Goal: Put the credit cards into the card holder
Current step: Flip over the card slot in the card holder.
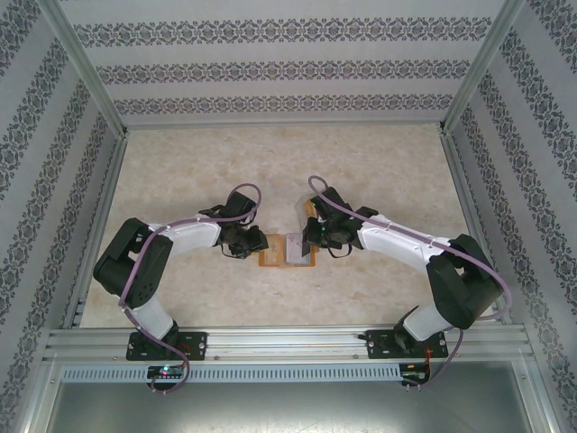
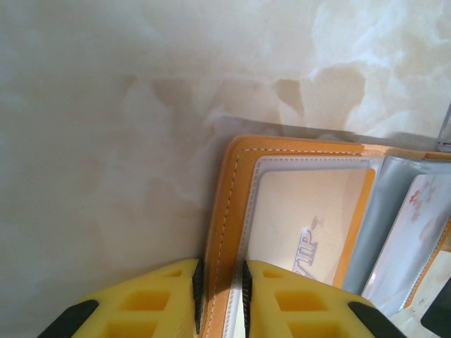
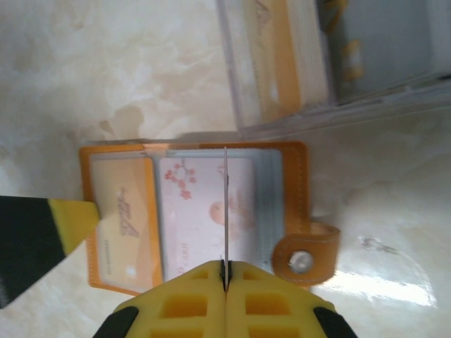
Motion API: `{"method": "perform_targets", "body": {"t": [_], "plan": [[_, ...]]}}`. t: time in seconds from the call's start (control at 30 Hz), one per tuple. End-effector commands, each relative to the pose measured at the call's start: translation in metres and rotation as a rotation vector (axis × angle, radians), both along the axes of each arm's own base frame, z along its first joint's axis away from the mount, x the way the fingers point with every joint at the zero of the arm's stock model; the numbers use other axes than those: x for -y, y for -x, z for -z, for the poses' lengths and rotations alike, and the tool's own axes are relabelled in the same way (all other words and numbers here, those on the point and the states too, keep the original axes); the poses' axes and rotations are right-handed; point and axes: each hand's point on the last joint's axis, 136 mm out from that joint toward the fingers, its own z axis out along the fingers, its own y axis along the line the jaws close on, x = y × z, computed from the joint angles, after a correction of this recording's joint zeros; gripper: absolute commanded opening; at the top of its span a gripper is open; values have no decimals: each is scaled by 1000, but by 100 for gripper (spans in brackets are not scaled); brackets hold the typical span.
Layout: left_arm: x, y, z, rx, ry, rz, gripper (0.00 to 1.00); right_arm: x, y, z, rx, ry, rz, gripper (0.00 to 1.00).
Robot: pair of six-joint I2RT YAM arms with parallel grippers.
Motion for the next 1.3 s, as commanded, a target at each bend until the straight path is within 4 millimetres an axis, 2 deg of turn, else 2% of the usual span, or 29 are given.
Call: {"method": "perform_targets", "body": {"t": [0.0, 0.27, 0.43, 0.7, 0.83, 1.0, 1.13, 1.27], "plan": [[4, -5, 1, 11, 1, 21, 24, 20, -1, -2, 8, 107, 4, 0], [3, -5, 1, 9, -3, 20, 24, 14, 1, 16, -36, 114, -6, 0], [3, -5, 1, 9, -4, 19, 24, 1, -1, 16, -36, 47, -11, 0], [4, -5, 2, 8, -3, 23, 24, -7, -3, 16, -39, -4, -3, 0], [4, -5, 2, 7, -1, 22, 24, -9, -4, 7, -23, -29, 0, 0], [4, -6, 1, 11, 1, 21, 24, -7, -5, -15, 35, -54, 9, 0], [5, -6, 0, 12, 3, 25, 24, -26, -5, -27, 39, -155, -43, 0], [6, -8, -2, 22, 4, 23, 24, -35, -5, -27, 26, -163, -59, 0]]}}
